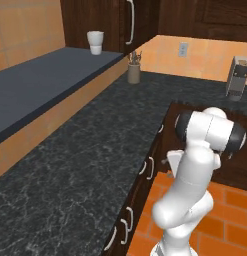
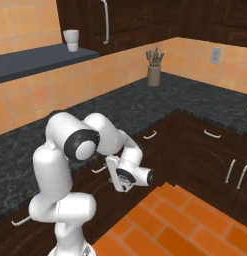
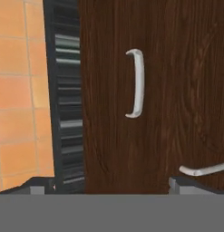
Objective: Take a straw from the drawer in front and place it inside the glass cup on the dining counter.
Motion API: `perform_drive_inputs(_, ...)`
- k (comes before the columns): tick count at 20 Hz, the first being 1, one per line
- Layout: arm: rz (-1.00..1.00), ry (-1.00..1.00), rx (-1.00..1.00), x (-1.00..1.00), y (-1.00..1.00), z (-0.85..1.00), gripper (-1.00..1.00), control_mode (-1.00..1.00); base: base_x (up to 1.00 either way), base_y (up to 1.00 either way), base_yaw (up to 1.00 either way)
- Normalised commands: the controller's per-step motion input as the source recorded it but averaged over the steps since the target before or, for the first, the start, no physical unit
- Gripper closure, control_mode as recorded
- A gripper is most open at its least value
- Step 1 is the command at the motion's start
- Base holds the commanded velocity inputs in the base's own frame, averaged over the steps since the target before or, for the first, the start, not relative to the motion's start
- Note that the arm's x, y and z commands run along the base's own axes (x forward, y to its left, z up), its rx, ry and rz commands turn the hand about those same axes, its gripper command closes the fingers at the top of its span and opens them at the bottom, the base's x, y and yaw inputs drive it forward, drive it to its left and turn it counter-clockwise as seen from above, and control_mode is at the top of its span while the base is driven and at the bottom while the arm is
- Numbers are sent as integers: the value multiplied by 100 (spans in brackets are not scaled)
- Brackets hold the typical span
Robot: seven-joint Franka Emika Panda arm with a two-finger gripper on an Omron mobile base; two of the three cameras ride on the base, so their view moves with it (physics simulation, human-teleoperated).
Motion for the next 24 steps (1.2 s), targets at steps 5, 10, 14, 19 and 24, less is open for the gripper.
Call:
perform_drive_inputs(5,0,0,0,30,17,-38,-100,-100,0,0,0)
perform_drive_inputs(10,0,0,0,37,19,-32,-100,-100,0,0,0)
perform_drive_inputs(14,0,0,1,41,29,-29,-100,-100,0,0,0)
perform_drive_inputs(19,0,1,1,42,40,-23,-100,-100,0,0,0)
perform_drive_inputs(24,0,2,0,32,17,-26,-100,-100,0,0,0)
